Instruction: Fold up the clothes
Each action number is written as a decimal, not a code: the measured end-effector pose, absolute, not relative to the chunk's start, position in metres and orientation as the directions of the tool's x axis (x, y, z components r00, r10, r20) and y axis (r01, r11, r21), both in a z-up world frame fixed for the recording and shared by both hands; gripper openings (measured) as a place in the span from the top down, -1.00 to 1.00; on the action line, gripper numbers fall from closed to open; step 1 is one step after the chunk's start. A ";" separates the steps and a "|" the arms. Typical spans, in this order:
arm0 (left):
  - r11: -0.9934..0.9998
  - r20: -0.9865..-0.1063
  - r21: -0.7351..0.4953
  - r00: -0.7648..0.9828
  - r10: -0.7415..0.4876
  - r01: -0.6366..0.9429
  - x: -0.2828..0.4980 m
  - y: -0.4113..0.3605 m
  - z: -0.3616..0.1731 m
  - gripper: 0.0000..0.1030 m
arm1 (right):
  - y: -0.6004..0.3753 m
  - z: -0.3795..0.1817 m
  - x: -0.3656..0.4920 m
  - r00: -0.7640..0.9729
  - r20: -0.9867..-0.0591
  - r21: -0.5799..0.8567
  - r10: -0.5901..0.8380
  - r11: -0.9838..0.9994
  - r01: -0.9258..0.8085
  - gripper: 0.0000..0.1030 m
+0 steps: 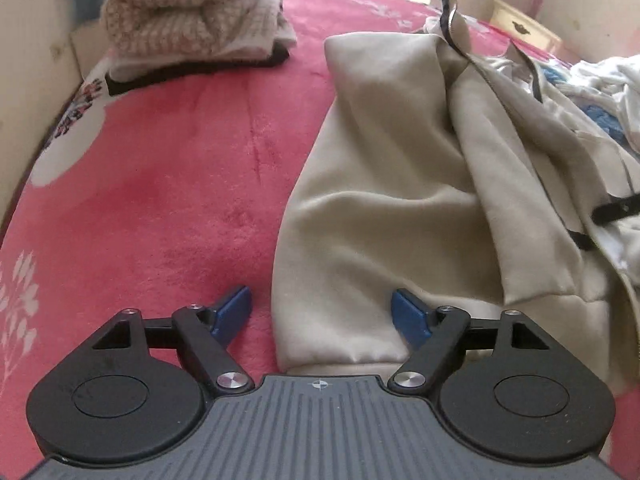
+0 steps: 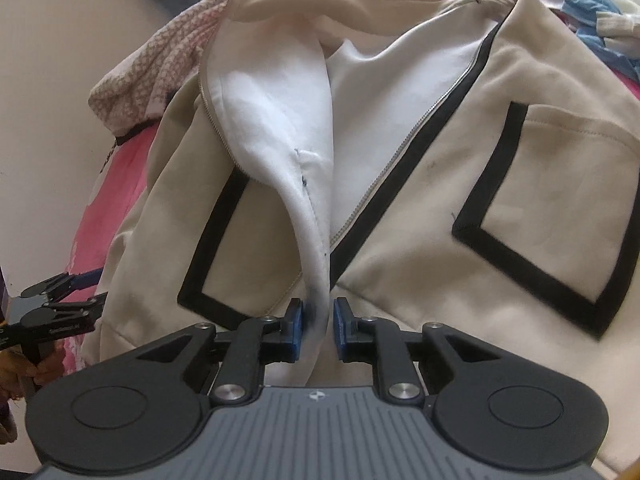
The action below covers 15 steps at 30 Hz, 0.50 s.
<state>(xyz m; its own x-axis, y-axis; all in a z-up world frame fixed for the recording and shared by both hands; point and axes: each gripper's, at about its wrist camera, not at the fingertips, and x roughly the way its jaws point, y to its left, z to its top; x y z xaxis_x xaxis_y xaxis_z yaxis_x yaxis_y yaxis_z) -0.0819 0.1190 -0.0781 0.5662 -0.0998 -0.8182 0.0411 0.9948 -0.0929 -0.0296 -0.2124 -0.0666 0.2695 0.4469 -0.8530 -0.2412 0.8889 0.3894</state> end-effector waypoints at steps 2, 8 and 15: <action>0.997 -0.806 -0.075 0.587 -0.072 0.019 -0.083 0.115 -0.074 -0.25 | -0.212 -0.067 -0.029 0.269 -0.853 0.392 0.447 0.889 -0.236 0.63; 0.989 -0.742 -0.097 0.670 0.003 -0.112 -0.087 0.133 -0.041 0.92 | -0.215 -0.067 -0.031 0.280 -0.846 0.401 0.453 0.888 -0.225 0.63; 0.930 -0.563 -0.118 0.795 0.226 -0.349 -0.070 0.212 0.060 0.97 | -0.218 -0.060 -0.033 0.303 -0.837 0.401 0.456 0.887 -0.229 0.66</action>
